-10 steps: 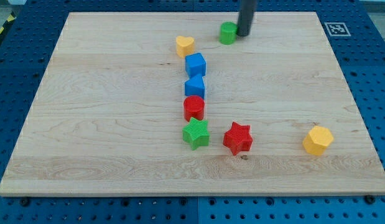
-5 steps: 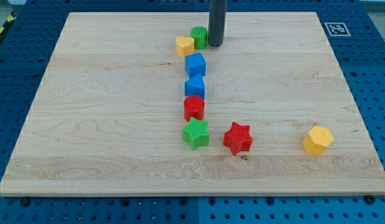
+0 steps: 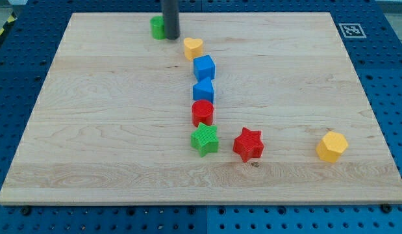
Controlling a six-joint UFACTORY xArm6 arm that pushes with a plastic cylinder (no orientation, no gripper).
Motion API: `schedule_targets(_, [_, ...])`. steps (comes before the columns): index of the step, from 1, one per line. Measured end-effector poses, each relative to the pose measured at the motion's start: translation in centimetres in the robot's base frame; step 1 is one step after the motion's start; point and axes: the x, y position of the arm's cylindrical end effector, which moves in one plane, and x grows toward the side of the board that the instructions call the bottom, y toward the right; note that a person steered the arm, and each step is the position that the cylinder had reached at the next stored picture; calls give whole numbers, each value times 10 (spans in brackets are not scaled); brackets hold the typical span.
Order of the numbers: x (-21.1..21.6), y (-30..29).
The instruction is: Push the green circle to the top left
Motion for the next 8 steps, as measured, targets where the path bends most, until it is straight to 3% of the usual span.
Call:
schedule_targets(1, [-5,-27])
schedule_targets(3, [-7,-4])
schedule_targets(6, [-25,-58])
schedule_targets(8, [-20,-14])
